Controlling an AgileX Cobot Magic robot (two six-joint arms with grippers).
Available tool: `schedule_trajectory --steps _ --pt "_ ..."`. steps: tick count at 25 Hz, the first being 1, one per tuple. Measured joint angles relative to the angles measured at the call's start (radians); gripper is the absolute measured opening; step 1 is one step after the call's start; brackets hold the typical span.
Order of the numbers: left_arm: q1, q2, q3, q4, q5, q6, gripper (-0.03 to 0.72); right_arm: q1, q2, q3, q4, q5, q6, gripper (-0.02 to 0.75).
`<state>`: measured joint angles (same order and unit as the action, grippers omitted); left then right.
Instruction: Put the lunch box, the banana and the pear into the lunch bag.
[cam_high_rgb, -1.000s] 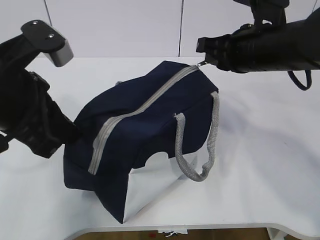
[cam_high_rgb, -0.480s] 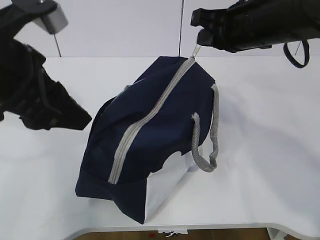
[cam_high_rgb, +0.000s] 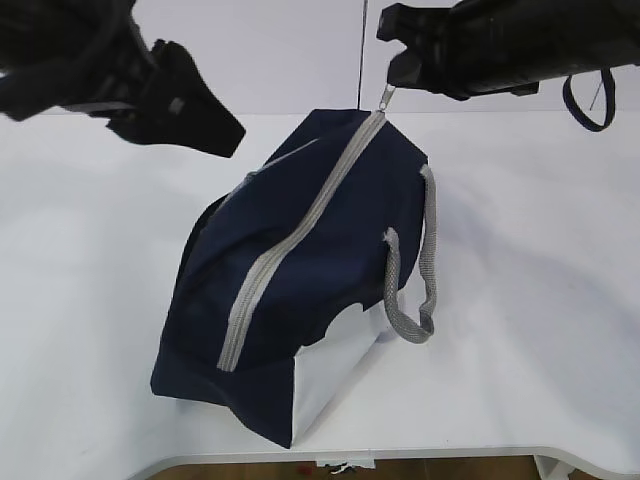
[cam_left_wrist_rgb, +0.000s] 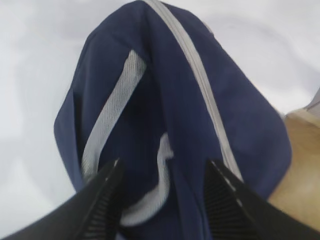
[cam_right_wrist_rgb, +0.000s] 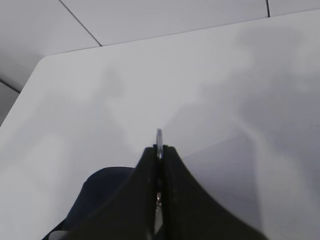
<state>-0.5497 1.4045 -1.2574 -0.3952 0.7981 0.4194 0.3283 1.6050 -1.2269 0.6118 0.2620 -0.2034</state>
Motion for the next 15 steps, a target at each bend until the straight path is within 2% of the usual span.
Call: schedule_trajectory --steps 10,15 --pt "0.000 0.192 -0.171 -0.065 0.009 0.000 0.392 0.000 0.010 -0.113 0.000 0.107 0.000 -0.010" --pt "0.000 0.250 -0.206 -0.105 0.011 -0.002 0.392 0.000 0.010 -0.139 0.000 0.133 0.000 -0.010"
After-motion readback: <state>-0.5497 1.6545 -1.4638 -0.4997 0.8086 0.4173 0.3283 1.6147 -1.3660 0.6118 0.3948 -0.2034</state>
